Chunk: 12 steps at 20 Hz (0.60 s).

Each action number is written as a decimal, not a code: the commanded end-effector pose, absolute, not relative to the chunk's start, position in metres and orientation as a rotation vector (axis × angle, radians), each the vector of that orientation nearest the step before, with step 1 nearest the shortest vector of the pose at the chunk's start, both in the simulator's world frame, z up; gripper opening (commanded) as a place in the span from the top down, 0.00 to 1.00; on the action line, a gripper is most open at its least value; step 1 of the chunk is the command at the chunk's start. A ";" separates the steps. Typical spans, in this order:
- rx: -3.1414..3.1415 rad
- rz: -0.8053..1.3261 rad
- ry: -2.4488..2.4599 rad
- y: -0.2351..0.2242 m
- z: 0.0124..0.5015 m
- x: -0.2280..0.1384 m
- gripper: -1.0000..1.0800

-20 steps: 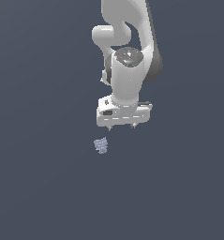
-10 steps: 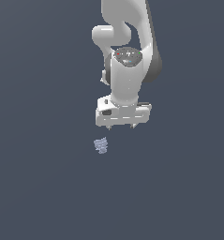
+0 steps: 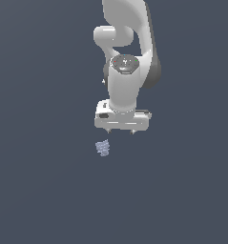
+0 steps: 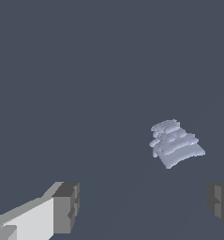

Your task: Pick up the object and move it to a goal position.

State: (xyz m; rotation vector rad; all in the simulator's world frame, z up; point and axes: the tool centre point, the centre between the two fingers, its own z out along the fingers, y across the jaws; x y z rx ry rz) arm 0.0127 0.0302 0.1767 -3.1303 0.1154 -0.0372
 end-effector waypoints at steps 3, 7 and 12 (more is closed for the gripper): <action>-3.112 -0.029 0.317 0.022 0.167 0.015 0.04; -3.083 -0.021 0.515 0.014 0.157 0.016 0.04; -3.030 -0.011 0.759 0.004 0.146 0.018 0.04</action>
